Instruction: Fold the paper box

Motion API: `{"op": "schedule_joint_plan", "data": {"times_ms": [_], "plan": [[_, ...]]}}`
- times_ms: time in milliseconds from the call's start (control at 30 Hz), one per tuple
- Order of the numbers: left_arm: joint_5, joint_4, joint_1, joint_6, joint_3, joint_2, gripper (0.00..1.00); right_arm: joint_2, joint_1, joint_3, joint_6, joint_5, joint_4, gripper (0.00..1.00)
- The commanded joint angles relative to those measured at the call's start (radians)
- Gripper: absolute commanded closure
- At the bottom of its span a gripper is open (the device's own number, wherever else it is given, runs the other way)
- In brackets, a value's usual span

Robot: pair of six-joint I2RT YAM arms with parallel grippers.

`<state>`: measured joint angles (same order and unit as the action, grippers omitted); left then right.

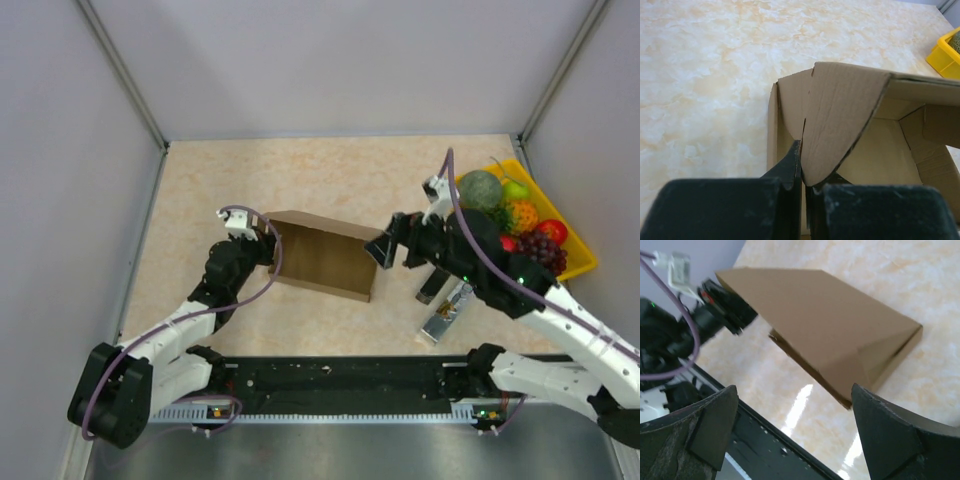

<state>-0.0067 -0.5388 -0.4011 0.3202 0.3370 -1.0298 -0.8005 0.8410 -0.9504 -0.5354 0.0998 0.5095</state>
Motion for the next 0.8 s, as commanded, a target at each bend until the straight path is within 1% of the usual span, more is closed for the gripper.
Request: {"op": "schedule_joint_plan", "data": {"times_ms": [0, 100, 167, 200, 233, 300, 333, 367, 400, 433, 467, 533, 567, 600, 633, 667, 700, 733, 767], "plan": [[-0.010, 0.040, -0.008, 0.028, -0.019, 0.000, 1.00, -0.192, -0.045, -0.229, -0.087, 0.004, 0.047, 0.07], [-0.010, 0.046, -0.008, 0.034, -0.019, -0.003, 1.00, -0.313, -0.046, -0.286, -0.074, 0.038, 0.002, 0.05], [-0.015, 0.054, -0.008, 0.040, -0.016, -0.003, 1.00, -0.409, -0.031, -0.310, -0.011, 0.052, -0.032, 0.05], [-0.013, 0.056, -0.008, 0.039, -0.016, -0.004, 1.00, -0.430, -0.022, -0.306, 0.009, 0.069, -0.049, 0.05], [-0.015, 0.059, -0.008, 0.039, -0.013, -0.004, 1.00, -0.445, -0.016, -0.266, 0.024, 0.057, -0.116, 0.06], [-0.015, 0.080, -0.008, 0.043, -0.004, 0.003, 1.00, -0.462, -0.002, -0.210, 0.049, 0.046, -0.187, 0.08], [-0.016, 0.106, -0.008, 0.043, -0.001, 0.010, 0.98, -0.460, 0.013, -0.145, 0.063, 0.075, -0.251, 0.09], [-0.018, 0.124, -0.008, 0.054, 0.002, 0.017, 0.88, -0.456, 0.015, -0.114, 0.069, 0.072, -0.281, 0.09], [-0.016, 0.152, -0.008, 0.063, 0.005, 0.040, 0.81, -0.439, 0.013, -0.084, 0.077, 0.071, -0.310, 0.09], [-0.019, 0.215, -0.008, 0.071, 0.014, 0.056, 0.72, -0.427, 0.015, -0.015, 0.086, 0.071, -0.343, 0.10], [-0.013, 0.264, -0.008, 0.100, 0.020, 0.075, 0.62, -0.418, 0.015, 0.017, 0.098, 0.069, -0.414, 0.10], [0.037, 0.338, -0.008, 0.114, 0.025, 0.158, 0.55, -0.398, 0.015, 0.082, 0.139, 0.080, -0.448, 0.10], [0.092, 0.447, -0.008, 0.153, 0.028, 0.195, 0.53, -0.398, 0.015, 0.096, 0.155, 0.078, -0.466, 0.10], [0.138, 0.498, -0.008, 0.173, 0.037, 0.274, 0.50, -0.405, 0.015, 0.107, 0.182, 0.078, -0.471, 0.10], [0.181, 0.555, -0.008, 0.192, 0.043, 0.316, 0.48, -0.410, 0.013, 0.128, 0.193, 0.071, -0.479, 0.10], [0.291, 0.651, -0.008, 0.235, 0.051, 0.357, 0.46, -0.416, 0.015, 0.142, 0.204, 0.072, -0.499, 0.10], [0.345, 0.696, -0.008, 0.243, 0.072, 0.438, 0.42, -0.419, 0.013, 0.150, 0.218, 0.077, -0.499, 0.10], [0.384, 0.739, -0.008, 0.252, 0.086, 0.477, 0.40, -0.424, 0.013, 0.163, 0.221, 0.089, -0.502, 0.10], [0.457, 0.779, -0.008, 0.285, 0.100, 0.544, 0.40, -0.422, 0.015, 0.171, 0.224, 0.097, -0.502, 0.10]]}}
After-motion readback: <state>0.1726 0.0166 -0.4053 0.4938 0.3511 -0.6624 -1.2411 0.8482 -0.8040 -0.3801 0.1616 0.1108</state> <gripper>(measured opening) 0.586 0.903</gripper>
